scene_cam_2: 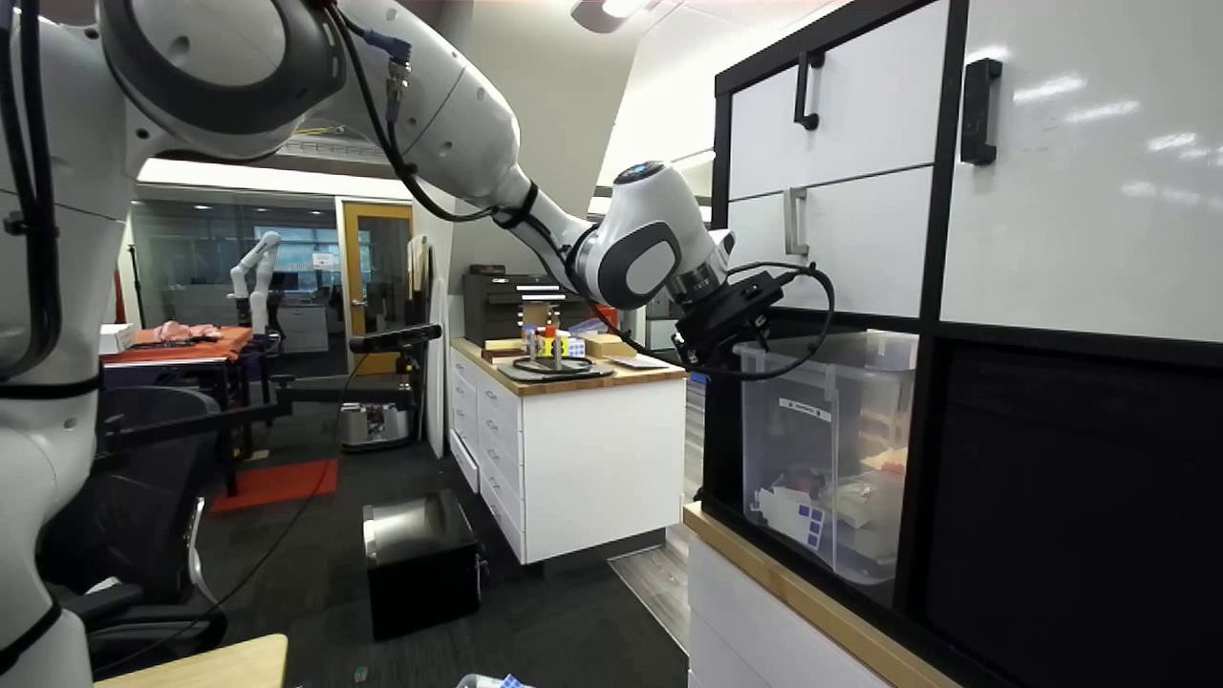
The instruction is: Pull out the clear storage box
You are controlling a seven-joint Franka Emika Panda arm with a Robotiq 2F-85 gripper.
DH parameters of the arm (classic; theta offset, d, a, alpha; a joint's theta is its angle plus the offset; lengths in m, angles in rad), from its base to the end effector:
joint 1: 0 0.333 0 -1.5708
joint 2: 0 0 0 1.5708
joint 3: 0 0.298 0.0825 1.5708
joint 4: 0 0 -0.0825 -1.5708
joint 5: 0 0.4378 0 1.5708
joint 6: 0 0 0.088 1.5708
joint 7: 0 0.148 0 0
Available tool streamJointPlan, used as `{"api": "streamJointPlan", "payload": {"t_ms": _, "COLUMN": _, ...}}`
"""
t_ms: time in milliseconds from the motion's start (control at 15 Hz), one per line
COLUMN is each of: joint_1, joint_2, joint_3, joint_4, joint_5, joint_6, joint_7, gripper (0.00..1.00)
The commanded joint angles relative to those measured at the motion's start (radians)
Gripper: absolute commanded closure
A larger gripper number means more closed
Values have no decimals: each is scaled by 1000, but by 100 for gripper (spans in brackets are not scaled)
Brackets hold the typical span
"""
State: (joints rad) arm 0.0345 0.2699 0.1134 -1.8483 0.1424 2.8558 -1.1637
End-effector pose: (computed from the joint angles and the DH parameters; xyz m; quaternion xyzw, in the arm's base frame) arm 0.7336 0.0983 0.3911 0.7753 0.5161 0.3417 0.1254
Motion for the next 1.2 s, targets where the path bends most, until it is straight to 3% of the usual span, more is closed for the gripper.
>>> {"api": "streamJointPlan", "payload": {"t_ms": 0, "joint_1": -23, "joint_2": 21, "joint_3": 22, "joint_4": 32, "joint_5": 29, "joint_6": 18, "joint_7": -52, "gripper": 6}}
{"api": "streamJointPlan", "payload": {"t_ms": 67, "joint_1": -24, "joint_2": 17, "joint_3": 21, "joint_4": 29, "joint_5": 29, "joint_6": 17, "joint_7": -53, "gripper": 28}}
{"api": "streamJointPlan", "payload": {"t_ms": 200, "joint_1": -27, "joint_2": 4, "joint_3": 24, "joint_4": 20, "joint_5": 32, "joint_6": 14, "joint_7": -65, "gripper": 30}}
{"api": "streamJointPlan", "payload": {"t_ms": 867, "joint_1": -44, "joint_2": -83, "joint_3": 39, "joint_4": -50, "joint_5": 44, "joint_6": 7, "joint_7": -139, "gripper": 97}}
{"api": "streamJointPlan", "payload": {"t_ms": 1133, "joint_1": -59, "joint_2": -127, "joint_3": 51, "joint_4": -108, "joint_5": 90, "joint_6": 3, "joint_7": -208, "gripper": 94}}
